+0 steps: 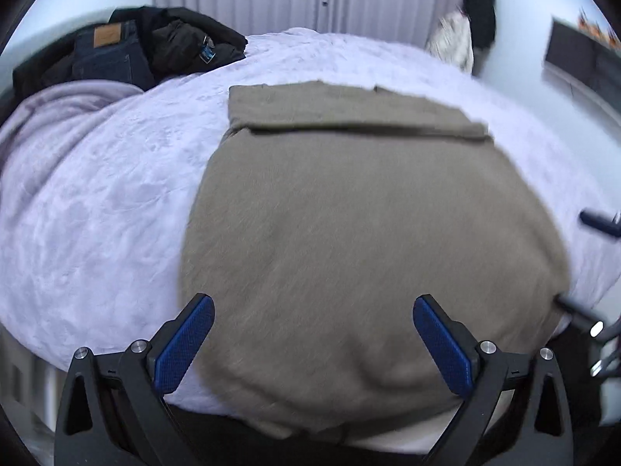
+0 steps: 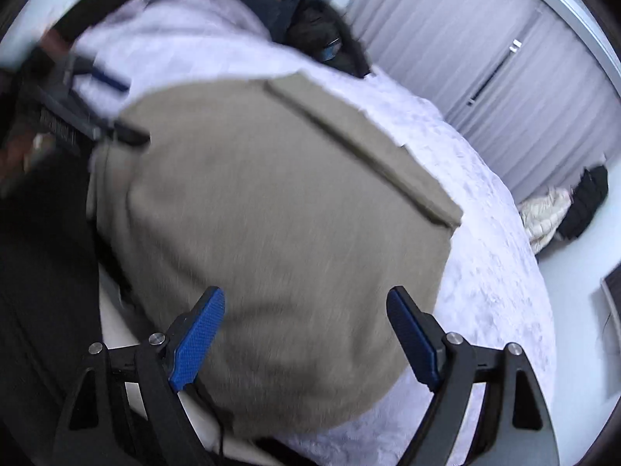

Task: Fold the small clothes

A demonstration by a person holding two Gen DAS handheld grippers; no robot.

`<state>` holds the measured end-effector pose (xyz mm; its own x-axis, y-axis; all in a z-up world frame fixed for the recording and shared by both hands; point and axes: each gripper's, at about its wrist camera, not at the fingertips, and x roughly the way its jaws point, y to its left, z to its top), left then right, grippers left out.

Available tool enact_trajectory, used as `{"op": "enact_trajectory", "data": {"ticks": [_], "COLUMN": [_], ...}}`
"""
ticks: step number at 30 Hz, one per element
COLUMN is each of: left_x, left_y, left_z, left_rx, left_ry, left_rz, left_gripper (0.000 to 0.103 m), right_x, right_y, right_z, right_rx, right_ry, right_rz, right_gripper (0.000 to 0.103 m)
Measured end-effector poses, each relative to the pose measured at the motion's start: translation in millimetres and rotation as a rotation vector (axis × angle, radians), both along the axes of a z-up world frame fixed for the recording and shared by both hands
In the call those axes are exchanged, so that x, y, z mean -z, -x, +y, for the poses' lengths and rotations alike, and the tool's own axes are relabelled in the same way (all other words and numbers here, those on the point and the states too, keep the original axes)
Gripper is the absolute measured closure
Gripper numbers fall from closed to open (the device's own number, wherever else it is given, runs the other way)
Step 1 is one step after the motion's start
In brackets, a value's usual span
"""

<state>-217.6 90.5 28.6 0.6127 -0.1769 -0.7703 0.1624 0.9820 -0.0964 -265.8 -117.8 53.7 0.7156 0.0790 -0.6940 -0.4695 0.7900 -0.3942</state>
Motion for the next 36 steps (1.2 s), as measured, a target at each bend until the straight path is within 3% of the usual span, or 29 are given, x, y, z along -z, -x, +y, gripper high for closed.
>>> {"op": "enact_trajectory", "data": {"ticks": [3, 6, 8, 10, 13, 17, 18, 21, 25, 28, 30, 34, 35, 36], "left_x": [11, 33, 36, 38, 45, 57, 57, 37, -11, -25, -17, 35, 38, 36], "left_y": [-30, -47, -41, -30, -14, 0, 6, 22, 10, -29, -56, -62, -48, -36], "left_z": [-16, -32, -40, -39, -24, -14, -11, -8, -7, -16, -22, -41, -44, -42], "left_rx": [-0.058, -0.140, -0.165, -0.140, -0.114, -0.046, -0.034, -0.023, -0.048, -0.047, -0.042, -0.021, -0.006, 0.012], "left_ry": [0.007, -0.022, -0.063, -0.071, -0.016, -0.048, -0.071, -0.127, -0.040, -0.011, 0.004, -0.096, -0.113, -0.118], "left_rz": [0.094, 0.173, 0.140, 0.140, 0.183, 0.279, 0.281, 0.177, 0.036, 0.014, 0.073, 0.187, 0.139, 0.097], "left_gripper": [0.000, 0.000, 0.000, 0.000, 0.000, 0.000, 0.000, 0.000, 0.000, 0.000, 0.000, 0.000, 0.000, 0.000], "right_x": [-5, 26, 51, 52, 55, 59, 60, 54, 16, -3, -2, 29, 44, 47], "right_y": [-32, -68, -73, -62, -46, -30, -27, -12, -5, -42, -70, -99, -98, -91], "right_z": [0, -6, -17, -27, -28, -21, -19, -28, -19, -6, 1, 16, 12, 6], "right_rx": [0.128, 0.290, 0.358, 0.365, 0.319, 0.233, 0.204, 0.191, 0.145, 0.173, 0.178, 0.213, 0.232, 0.235], "right_ry": [-0.118, -0.167, -0.209, -0.286, -0.224, -0.082, -0.037, 0.003, -0.095, -0.119, -0.154, -0.148, -0.152, -0.184], "right_rz": [0.022, 0.118, 0.170, 0.123, 0.124, 0.148, 0.167, 0.208, 0.067, -0.005, 0.035, 0.171, 0.209, 0.189], "right_gripper": [0.013, 0.013, 0.012, 0.010, 0.010, 0.010, 0.010, 0.009, 0.009, 0.009, 0.009, 0.009, 0.009, 0.009]}}
